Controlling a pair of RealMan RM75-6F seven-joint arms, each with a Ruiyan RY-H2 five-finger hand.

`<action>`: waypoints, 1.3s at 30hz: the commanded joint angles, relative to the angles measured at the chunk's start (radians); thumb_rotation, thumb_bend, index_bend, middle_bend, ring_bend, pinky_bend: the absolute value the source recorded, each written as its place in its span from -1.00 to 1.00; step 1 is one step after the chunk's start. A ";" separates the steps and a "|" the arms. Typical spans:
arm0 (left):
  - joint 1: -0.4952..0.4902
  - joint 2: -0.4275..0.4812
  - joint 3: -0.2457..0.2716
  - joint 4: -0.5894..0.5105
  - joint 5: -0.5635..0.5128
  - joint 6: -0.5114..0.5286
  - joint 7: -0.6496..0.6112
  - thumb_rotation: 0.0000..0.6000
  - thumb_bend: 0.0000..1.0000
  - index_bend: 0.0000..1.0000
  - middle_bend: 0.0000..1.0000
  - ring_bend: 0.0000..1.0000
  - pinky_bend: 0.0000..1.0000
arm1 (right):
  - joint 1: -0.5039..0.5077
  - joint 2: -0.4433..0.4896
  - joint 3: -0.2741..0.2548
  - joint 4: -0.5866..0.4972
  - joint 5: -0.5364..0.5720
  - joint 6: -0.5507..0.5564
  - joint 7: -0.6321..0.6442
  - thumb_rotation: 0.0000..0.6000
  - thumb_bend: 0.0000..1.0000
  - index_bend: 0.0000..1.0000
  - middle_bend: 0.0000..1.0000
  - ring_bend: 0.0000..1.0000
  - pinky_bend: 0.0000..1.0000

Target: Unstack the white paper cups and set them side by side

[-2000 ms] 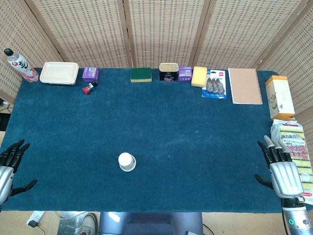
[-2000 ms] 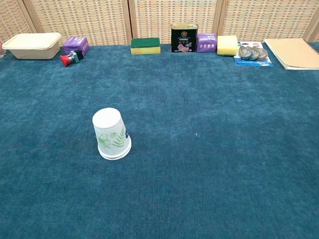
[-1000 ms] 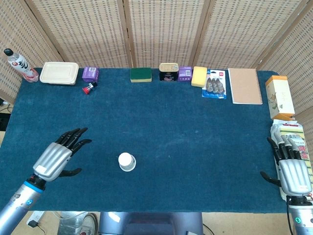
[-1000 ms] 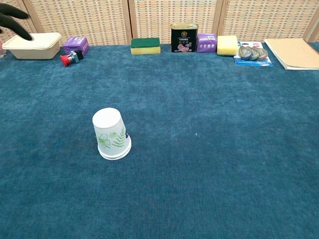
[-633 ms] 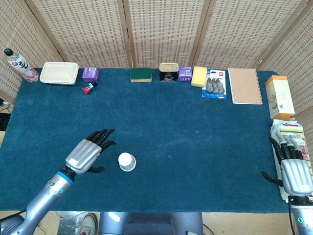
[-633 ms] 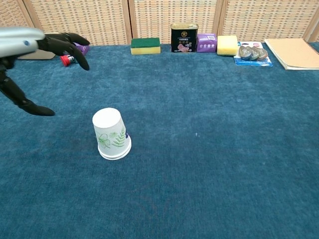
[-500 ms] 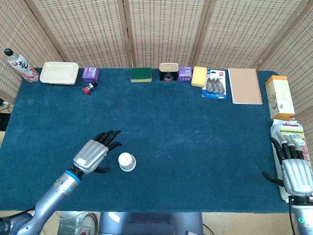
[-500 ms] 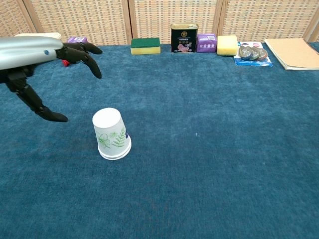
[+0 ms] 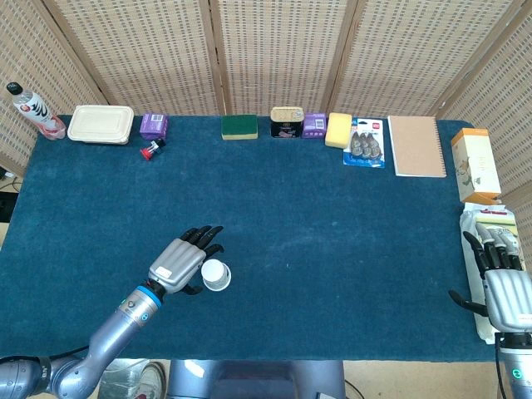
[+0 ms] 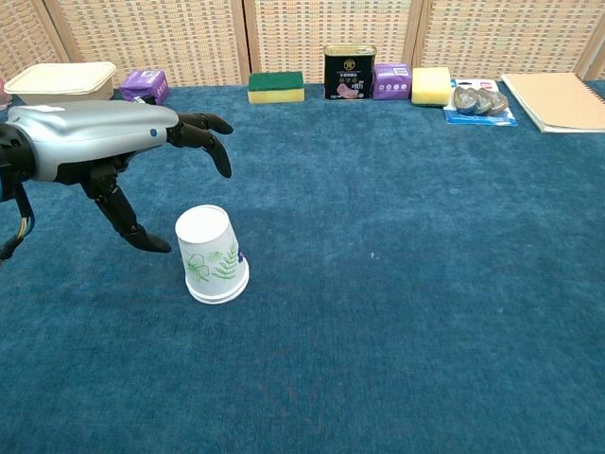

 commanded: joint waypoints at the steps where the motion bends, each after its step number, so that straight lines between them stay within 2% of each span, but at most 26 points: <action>1: -0.013 -0.008 0.007 0.003 -0.018 0.008 0.009 1.00 -0.72 -0.53 -1.00 -1.00 -0.79 | 0.000 0.001 0.000 0.000 -0.001 0.000 0.003 1.00 -1.00 -0.85 -1.00 -0.95 -0.95; 7: -0.034 -0.020 0.016 0.007 -0.056 0.023 0.018 1.00 -0.72 -0.53 -1.00 -1.00 -0.79 | -0.001 0.003 -0.001 -0.001 -0.001 0.000 0.009 1.00 -1.00 -0.85 -1.00 -0.95 -0.95; 12: -0.047 -0.031 0.022 0.016 -0.076 0.031 0.020 1.00 -0.72 -0.42 -1.00 -1.00 -0.79 | 0.000 0.005 -0.002 -0.001 -0.002 -0.002 0.013 1.00 -1.00 -0.85 -1.00 -0.95 -0.95; 39: -0.112 -0.055 0.053 0.035 -0.165 0.063 0.032 1.00 -0.64 -0.35 -1.00 -1.00 -0.79 | 0.004 0.007 -0.003 0.002 0.000 -0.012 0.024 1.00 -1.00 -0.85 -1.00 -0.95 -0.95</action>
